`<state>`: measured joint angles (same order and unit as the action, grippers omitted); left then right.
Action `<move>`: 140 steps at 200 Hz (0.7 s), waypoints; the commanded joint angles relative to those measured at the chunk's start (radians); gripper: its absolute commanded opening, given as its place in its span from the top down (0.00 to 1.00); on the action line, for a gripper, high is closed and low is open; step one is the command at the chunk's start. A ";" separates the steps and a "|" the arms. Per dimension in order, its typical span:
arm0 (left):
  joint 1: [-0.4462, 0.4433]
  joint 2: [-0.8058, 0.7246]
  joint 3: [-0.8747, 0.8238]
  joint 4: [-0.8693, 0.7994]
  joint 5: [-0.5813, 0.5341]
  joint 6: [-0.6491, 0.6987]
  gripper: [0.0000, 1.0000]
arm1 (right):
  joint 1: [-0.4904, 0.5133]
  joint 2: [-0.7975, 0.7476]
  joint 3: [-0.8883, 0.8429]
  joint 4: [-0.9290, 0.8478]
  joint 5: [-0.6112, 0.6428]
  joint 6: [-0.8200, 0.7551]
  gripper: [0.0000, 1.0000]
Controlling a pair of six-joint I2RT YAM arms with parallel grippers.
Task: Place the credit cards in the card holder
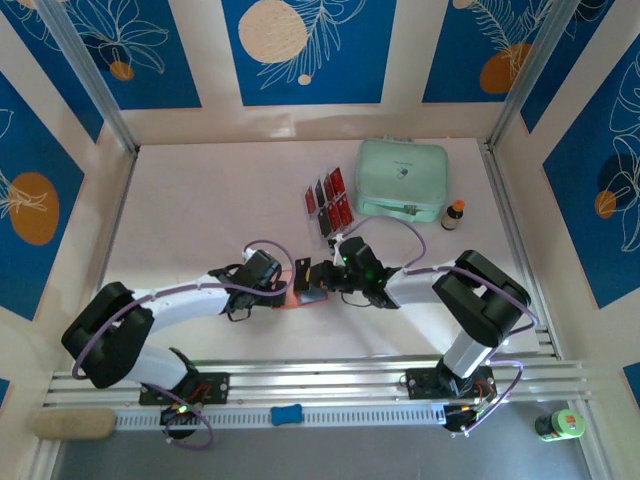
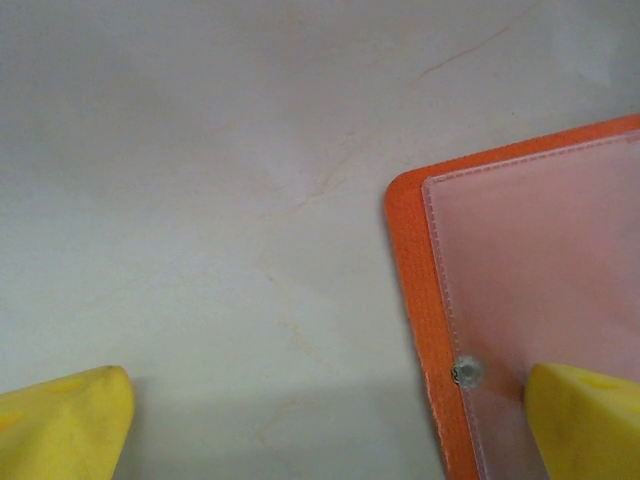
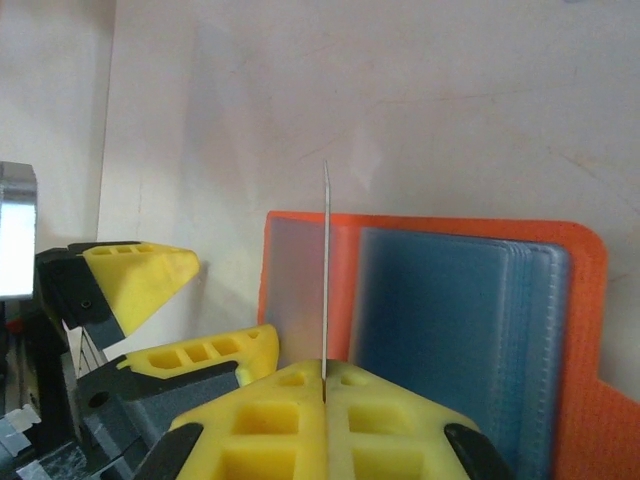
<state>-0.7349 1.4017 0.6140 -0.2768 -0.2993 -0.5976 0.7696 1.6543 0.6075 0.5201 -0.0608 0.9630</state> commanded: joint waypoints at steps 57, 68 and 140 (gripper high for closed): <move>0.012 -0.012 -0.019 0.004 -0.004 -0.016 0.00 | 0.013 0.041 -0.007 0.023 0.006 0.011 1.00; 0.011 -0.012 -0.019 0.006 -0.003 -0.017 0.00 | 0.013 0.045 -0.009 0.023 0.001 0.013 1.00; 0.011 -0.007 -0.018 0.013 0.003 -0.019 0.00 | 0.013 0.065 -0.006 0.034 -0.046 0.025 1.00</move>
<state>-0.7349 1.4017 0.6083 -0.2695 -0.2993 -0.5980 0.7731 1.6970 0.6075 0.5468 -0.0818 0.9783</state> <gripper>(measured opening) 0.996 0.061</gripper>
